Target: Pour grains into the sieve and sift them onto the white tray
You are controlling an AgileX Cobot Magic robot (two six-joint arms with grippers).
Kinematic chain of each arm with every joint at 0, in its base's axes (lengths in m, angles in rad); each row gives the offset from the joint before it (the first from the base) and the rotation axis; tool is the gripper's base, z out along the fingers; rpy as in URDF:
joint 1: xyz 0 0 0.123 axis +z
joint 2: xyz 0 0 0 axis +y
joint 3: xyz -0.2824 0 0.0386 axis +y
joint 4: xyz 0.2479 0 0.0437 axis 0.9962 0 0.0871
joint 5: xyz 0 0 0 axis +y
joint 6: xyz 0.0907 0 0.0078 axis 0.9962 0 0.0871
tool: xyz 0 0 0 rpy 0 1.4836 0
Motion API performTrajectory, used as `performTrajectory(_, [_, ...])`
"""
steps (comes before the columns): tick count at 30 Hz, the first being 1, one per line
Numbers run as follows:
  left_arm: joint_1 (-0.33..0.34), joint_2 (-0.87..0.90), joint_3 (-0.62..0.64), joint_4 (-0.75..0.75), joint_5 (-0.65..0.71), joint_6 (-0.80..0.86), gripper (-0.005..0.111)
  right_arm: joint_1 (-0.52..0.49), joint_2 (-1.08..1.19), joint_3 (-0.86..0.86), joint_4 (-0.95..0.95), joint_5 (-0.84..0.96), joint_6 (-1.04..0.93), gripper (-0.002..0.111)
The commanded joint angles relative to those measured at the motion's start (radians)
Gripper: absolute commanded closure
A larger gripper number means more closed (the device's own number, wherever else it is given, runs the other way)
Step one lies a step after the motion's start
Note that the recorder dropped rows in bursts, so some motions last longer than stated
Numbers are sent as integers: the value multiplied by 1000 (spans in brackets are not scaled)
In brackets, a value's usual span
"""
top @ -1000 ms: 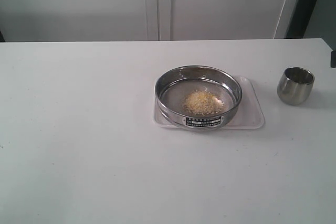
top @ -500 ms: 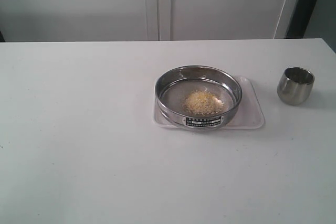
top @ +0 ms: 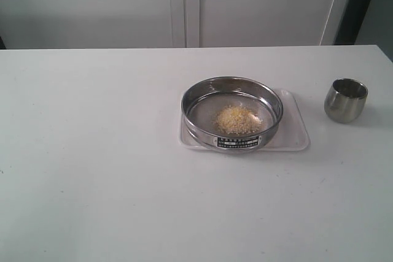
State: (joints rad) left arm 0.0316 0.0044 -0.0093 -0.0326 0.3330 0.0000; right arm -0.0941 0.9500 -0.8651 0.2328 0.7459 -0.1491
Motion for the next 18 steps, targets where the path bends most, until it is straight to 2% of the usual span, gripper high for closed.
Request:
performTrajectory(1, [-5, -4, 9, -4, 5, 0, 107, -6, -5, 0, -1, -8, -6, 108])
performTrajectory(18, [-5, -4, 9, 16, -27, 0, 107, -6, -3, 0, -1, -10, -6, 108])
